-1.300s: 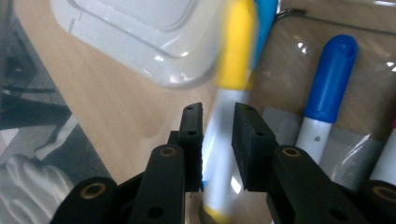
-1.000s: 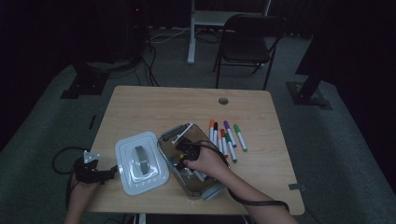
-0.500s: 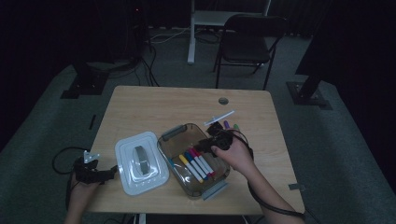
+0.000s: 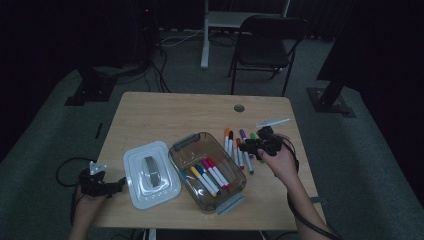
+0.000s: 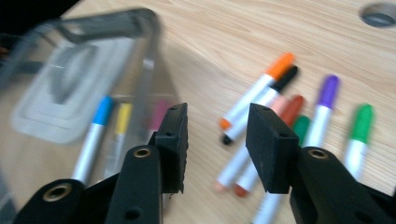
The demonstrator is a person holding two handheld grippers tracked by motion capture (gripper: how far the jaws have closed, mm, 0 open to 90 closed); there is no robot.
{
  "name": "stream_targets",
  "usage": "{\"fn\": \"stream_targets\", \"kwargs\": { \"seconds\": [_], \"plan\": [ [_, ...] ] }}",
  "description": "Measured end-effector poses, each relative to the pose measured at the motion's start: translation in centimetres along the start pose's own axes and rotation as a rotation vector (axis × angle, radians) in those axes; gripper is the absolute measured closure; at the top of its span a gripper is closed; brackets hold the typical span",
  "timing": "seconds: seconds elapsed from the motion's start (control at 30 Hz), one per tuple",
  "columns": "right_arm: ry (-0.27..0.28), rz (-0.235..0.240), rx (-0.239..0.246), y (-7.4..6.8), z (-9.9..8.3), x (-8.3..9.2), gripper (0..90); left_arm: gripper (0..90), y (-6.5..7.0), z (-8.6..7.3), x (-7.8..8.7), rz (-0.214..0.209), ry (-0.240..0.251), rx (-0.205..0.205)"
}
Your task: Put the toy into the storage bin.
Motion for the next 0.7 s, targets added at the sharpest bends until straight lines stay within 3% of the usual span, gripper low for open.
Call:
{"fn": "stream_targets", "kwargs": {
  "seconds": [0.13, 0.27, 0.43, 0.63, 0.7],
  "plan": [
    [-0.01, -0.053, -0.024, 2.8, -1.4, -0.3, 58.3, 0.5, 0.0, 0.0, 0.0, 0.0, 0.0, 0.0],
    [-0.005, -0.097, -0.091, 5.9, -2.6, -0.8, 59.3, 0.5, 0.0, 0.0, 0.0, 0.0, 0.0, 0.0],
    [-0.021, -0.171, -0.136, 9.1, -3.8, -1.7, 61.0, 0.5, 0.0, 0.0, 0.0, 0.0, 0.0, 0.0],
    [-0.06, -0.238, -0.17, 11.8, -5.0, -3.3, 61.0, 0.5, 0.0, 0.0, 0.0, 0.0, 0.0, 0.0],
    [-0.073, -0.238, -0.187, 12.4, -5.2, -4.0, 60.5, 0.5, 0.0, 0.0, 0.0, 0.0, 0.0, 0.0]
  ]
}}
Point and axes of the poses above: each handheld gripper's, and its own axes: x roughly backward along the jaws, z roughly out of its top, y roughly to its right, the point moved 8 cm from there along -x, roughly forward along the jaws, and after that the axes turned 7 degrees about z, right-handed, at the moved point
